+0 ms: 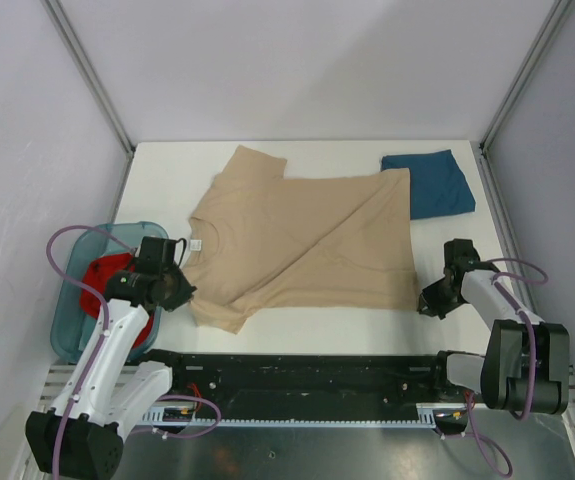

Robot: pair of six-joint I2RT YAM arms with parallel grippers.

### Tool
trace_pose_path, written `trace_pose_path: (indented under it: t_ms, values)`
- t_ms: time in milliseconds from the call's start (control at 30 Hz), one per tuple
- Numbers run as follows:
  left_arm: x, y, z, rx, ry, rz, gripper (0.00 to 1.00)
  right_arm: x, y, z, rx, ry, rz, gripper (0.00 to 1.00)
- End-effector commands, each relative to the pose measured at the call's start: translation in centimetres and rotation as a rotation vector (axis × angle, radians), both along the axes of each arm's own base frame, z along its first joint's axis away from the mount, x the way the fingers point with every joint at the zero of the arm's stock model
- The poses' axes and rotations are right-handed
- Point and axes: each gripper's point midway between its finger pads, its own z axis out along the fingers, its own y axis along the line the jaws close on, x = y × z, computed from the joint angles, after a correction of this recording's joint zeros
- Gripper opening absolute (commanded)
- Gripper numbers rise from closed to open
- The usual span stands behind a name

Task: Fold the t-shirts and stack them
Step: Grap the side of the flattened tshirt closest away from the robot with both arms

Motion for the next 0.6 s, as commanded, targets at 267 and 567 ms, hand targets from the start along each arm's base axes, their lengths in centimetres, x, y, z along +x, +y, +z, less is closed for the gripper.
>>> trace_pose_path:
  t_ms: [267,567]
  values:
    - [-1.0,0.3,-0.1,-0.004,-0.014,0.033,0.00,-1.8,-2.1,2.8,0.015,0.021,-0.050,0.00]
    - [-3.7,1.0,-0.4,0.009,0.031,0.094,0.00,-4.0,-3.6,4.3,0.001,0.075,-0.105,0.00]
